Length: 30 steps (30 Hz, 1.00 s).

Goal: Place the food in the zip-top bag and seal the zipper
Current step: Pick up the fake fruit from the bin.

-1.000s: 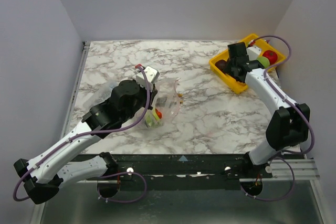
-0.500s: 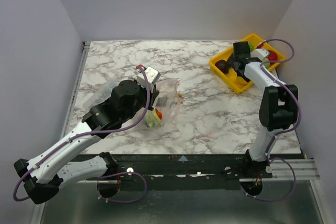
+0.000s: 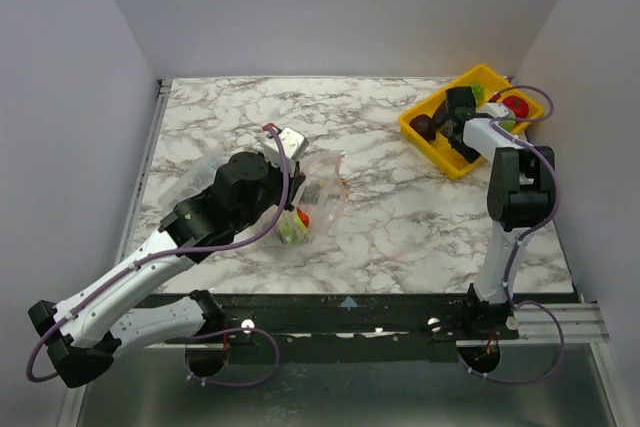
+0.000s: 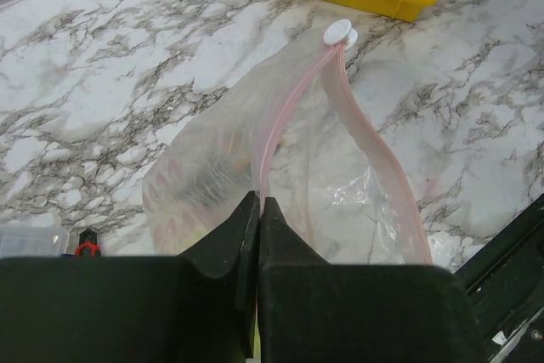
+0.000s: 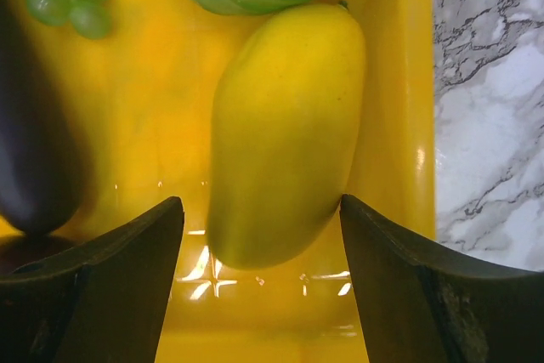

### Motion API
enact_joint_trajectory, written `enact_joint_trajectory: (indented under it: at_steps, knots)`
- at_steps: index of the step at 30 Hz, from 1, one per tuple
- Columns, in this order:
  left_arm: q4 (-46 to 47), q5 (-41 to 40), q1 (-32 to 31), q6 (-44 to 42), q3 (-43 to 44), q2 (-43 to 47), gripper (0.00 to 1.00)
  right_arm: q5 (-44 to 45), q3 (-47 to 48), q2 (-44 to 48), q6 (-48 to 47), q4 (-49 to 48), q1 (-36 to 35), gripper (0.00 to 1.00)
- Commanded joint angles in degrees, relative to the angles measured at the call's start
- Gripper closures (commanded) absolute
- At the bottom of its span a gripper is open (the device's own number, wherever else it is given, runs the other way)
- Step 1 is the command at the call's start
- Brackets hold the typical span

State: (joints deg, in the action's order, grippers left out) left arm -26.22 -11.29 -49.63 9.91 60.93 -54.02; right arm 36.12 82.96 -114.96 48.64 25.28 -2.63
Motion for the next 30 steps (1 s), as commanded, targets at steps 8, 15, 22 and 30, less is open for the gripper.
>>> enact_joint_trajectory:
  at_steps: [8, 15, 22, 30]
  knots:
    - [1.1, -0.7, -0.3, 0.0, -0.3, 1.6, 1.00, -4.9, 2.0, -3.2, -4.1, -1.9, 0.9, 0.43]
    - [1.9, -2.1, -0.3, 0.0, -0.9, 1.5, 1.00, -4.0, -0.1, 2.2, -10.0, -2.4, 0.9, 0.86]
    - [2.6, -5.5, -0.1, -0.8, -1.6, 2.1, 1.00, -13.1, -5.3, 14.5, -15.1, -3.0, 0.3, 0.99]
    - [2.8, -9.0, -0.1, -2.0, -2.1, 0.3, 1.00, -42.7, -14.0, 27.7, -18.4, 2.7, -4.4, 0.99]
